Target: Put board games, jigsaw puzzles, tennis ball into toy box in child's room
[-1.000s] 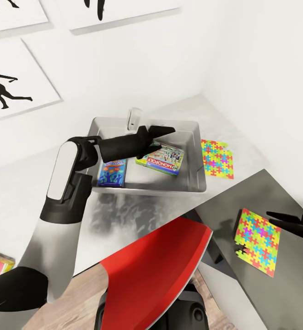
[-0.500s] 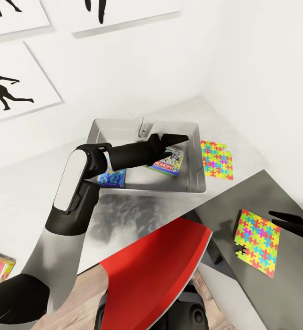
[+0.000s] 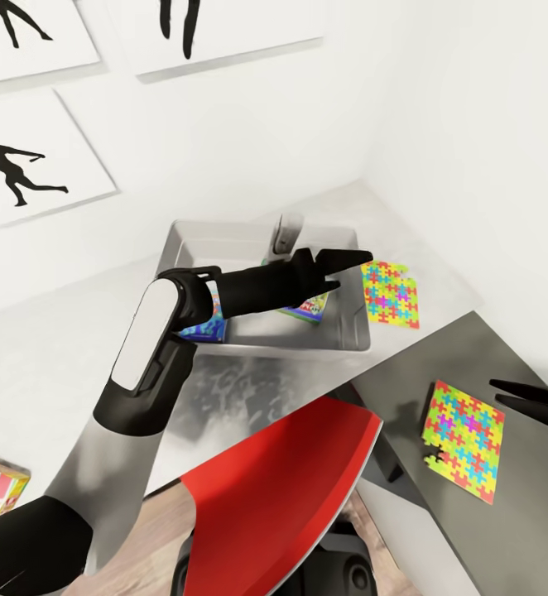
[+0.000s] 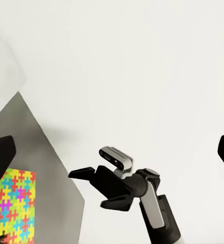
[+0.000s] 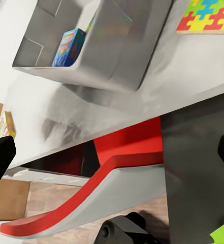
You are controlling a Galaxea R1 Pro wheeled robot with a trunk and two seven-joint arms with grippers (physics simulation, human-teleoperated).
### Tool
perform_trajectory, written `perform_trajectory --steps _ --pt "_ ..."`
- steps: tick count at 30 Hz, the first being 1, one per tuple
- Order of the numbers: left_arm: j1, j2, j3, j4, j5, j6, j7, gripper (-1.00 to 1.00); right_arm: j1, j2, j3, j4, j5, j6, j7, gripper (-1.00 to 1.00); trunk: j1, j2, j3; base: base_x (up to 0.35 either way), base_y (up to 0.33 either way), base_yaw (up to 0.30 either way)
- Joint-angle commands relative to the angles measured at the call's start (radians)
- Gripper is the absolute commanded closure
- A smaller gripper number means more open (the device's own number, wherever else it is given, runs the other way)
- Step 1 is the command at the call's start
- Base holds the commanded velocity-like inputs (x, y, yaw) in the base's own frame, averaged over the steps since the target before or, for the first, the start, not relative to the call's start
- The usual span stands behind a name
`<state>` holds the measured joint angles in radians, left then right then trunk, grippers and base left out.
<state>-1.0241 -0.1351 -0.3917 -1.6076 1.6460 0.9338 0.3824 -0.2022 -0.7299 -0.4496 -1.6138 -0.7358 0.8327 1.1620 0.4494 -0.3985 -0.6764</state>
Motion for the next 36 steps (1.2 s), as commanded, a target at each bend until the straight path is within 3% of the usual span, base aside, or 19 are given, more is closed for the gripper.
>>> perform_trajectory --steps 1,8,14,24,36 --pt "0.0 -0.001 -0.003 -0.001 0.017 0.0 0.004 -1.0 0.0 0.0 -0.001 0.0 -0.004 0.006 0.001 -1.0 0.001 -0.002 0.0 0.0 0.0 0.0" --pt "-0.005 -0.007 -0.011 -0.001 0.077 -0.004 -0.016 -1.0 0.0 0.0 -0.002 0.0 -0.004 0.005 0.001 -1.0 0.001 -0.002 0.011 0.0 0.0 0.0" --pt "-0.005 -0.015 -0.013 -0.001 0.103 -0.006 -0.025 -1.0 0.0 0.0 -0.003 0.0 -0.003 0.005 0.002 -1.0 0.001 -0.002 0.021 0.0 0.0 0.0" --pt "0.012 -0.02 -0.02 -0.002 0.117 -0.012 -0.034 -1.0 0.0 0.0 -0.003 -0.001 -0.003 0.005 0.002 -1.0 0.001 -0.002 0.037 0.0 0.0 0.0" --pt "0.056 -0.022 -0.06 -0.002 0.123 -0.07 -0.066 -1.0 0.0 0.0 -0.003 -0.001 -0.003 0.005 0.002 -1.0 0.001 -0.002 0.057 0.0 0.0 0.0"
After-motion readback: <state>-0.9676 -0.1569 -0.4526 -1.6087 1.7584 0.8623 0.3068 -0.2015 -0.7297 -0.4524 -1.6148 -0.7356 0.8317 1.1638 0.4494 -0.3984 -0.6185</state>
